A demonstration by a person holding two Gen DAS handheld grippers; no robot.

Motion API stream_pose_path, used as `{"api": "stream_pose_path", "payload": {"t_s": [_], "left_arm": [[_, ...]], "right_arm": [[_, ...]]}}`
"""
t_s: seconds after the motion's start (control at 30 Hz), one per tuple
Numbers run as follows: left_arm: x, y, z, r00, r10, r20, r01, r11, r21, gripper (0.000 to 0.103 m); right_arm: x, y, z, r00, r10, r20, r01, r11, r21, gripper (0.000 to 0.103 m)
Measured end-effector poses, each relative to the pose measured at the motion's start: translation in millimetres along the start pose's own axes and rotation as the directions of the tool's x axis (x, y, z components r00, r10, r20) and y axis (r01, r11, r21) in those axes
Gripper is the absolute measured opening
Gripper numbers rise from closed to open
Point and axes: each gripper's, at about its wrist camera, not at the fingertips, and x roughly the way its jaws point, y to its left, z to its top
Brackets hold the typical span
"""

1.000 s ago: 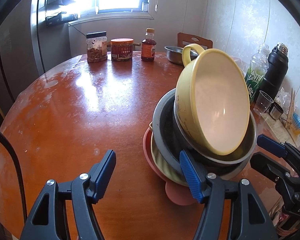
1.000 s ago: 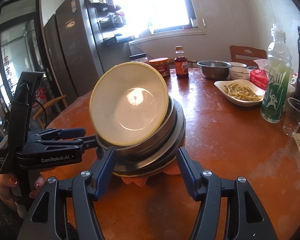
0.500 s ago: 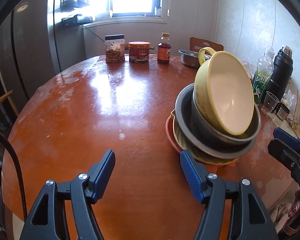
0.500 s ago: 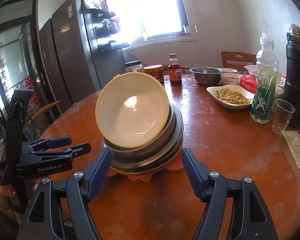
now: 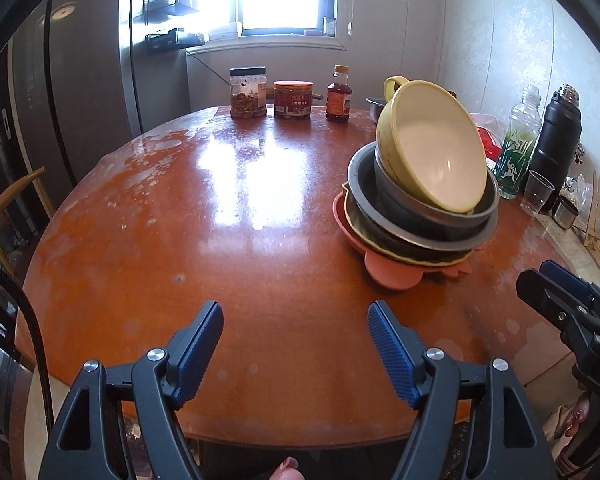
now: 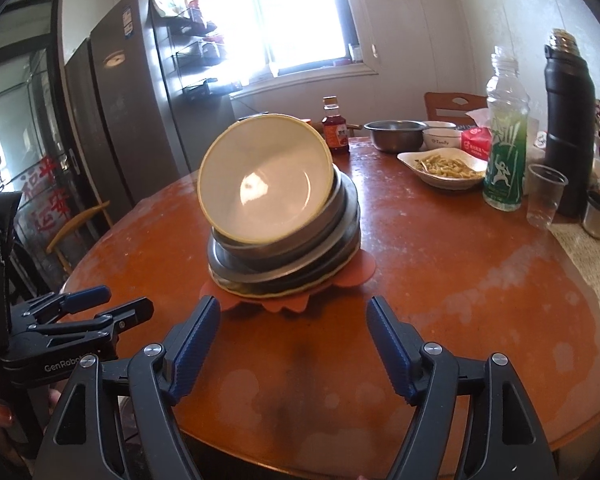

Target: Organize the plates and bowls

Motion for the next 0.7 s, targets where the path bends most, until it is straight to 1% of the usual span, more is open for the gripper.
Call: {"api": "stream_pose_path", "payload": {"t_s": [0.1, 0.27, 0.37, 0.5, 0.7], "left_arm": [[-1, -3, -9, 0.999, -0.016, -0.029, 0.016, 1.0, -0.01, 0.075], [-5, -13, -20, 0.999, -0.017, -0.037, 0.017, 1.0, -0.009, 0.075], [-6, -21, -23, 0.999, -0.021, -0.045, 0.021, 1.0, 0.0, 0.075], [-7, -25, -23, 0.999, -0.007, -0.04, 0.007, 1.0, -0.003, 0.075], [-5, -30, -27, 0.999, -0.008, -0.047, 0.008, 1.0, 0.002, 0.075]], "right_arm": [[-4, -4, -6, 1.0, 0.001, -0.004, 0.0, 1.0, 0.018, 0.077], [-12, -7, -15, 1.0, -0.028, 0.004, 0.028, 1.0, 0.014, 0.077], [-13, -11, -18, 1.0, -0.018, -0.004, 0.018, 1.0, 0.025, 0.077], [-18, -15, -24, 0.999, -0.052, 0.014, 0.051, 0.998, 0.035, 0.077], [-20, -16, -31, 0.996, -0.088, 0.02, 0.087, 0.996, 0.028, 0.078]]}}
